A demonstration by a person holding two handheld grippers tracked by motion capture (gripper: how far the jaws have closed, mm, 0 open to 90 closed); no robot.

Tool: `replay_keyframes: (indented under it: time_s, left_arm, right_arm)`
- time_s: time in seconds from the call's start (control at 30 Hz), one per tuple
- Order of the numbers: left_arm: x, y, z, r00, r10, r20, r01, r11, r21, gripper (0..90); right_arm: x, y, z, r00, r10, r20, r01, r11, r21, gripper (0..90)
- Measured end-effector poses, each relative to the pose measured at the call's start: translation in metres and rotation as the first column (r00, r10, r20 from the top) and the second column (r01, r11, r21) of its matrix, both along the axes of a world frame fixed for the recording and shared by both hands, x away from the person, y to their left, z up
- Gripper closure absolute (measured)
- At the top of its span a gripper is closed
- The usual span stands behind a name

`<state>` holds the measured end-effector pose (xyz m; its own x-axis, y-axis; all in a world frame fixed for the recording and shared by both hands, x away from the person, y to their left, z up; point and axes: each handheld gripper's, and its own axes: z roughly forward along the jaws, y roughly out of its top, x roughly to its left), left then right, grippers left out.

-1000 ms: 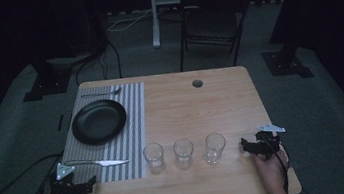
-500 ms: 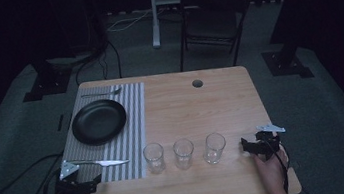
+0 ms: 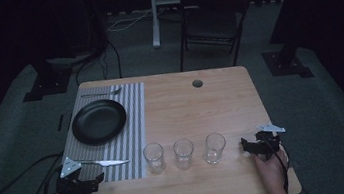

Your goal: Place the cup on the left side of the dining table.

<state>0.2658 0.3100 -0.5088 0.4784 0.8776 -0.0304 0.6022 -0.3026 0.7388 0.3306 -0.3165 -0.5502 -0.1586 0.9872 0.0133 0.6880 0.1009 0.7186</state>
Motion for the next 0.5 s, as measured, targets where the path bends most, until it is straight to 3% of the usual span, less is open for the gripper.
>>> replay_keyframes:
  time_s: [0.5]
  left_arm:
    - [0.003, -0.022, 0.030, 0.9923, -0.108, 0.059, 0.109, 0.9940, -0.005, 4.4]
  right_arm:
    - [0.000, 0.000, 0.000, 1.0000, 0.000, 0.000, 0.000, 1.0000, 0.000, 11.1]
